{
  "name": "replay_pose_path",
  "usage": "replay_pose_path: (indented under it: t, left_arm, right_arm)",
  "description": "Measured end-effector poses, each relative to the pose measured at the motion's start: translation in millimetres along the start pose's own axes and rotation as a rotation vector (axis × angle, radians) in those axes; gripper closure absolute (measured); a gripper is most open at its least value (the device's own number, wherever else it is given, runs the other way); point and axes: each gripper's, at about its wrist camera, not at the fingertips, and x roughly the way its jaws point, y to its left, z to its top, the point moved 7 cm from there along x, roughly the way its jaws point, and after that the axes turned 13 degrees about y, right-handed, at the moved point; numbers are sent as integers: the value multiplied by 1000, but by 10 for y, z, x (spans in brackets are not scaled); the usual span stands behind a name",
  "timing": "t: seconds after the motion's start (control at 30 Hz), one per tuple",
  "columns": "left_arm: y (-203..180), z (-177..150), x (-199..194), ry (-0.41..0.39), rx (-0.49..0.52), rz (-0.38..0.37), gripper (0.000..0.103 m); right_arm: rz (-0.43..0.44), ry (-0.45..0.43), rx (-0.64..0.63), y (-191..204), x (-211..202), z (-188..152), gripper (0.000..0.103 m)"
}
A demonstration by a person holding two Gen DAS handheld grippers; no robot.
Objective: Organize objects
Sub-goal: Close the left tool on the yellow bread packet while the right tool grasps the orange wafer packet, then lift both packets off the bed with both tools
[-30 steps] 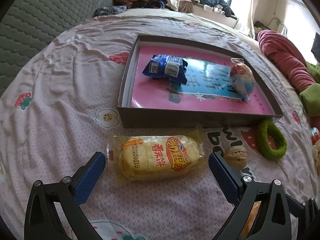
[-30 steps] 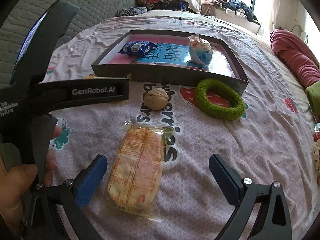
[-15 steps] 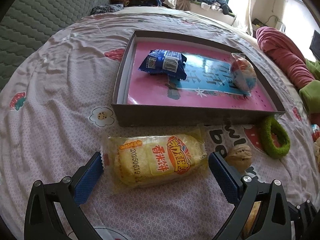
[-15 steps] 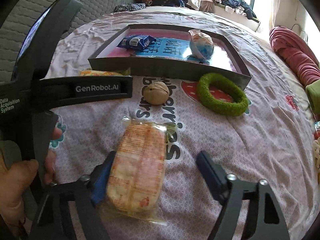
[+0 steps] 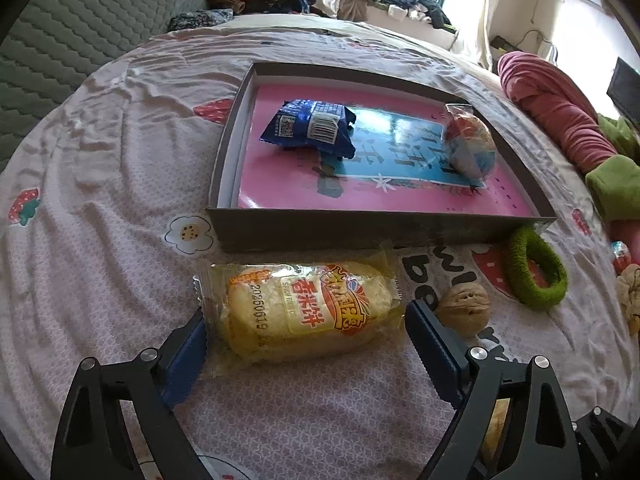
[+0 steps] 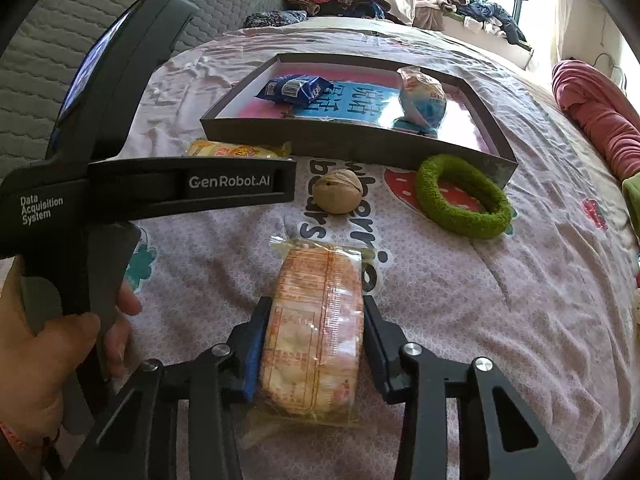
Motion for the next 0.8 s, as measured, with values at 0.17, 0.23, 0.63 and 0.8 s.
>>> replay_pose_path:
  t: [0.17, 0.23, 0.63, 0.8]
  left_arm:
    - [-72, -28, -28, 1, 22, -55, 13]
    - [-121, -45, -34, 3, 39, -67, 13]
    - [-98, -67, -247, -32, 40, -67, 13]
    - [-67, -129, -371, -40, 35, -46, 13]
  right_arm:
    - [13, -7, -5, 0, -25, -3, 63]
    - [26, -11, -1, -5, -39, -10, 64]
    - [56, -38, -3, -22, -205, -25, 64]
    - [53, -43, -2, -37, -282, -49, 64]
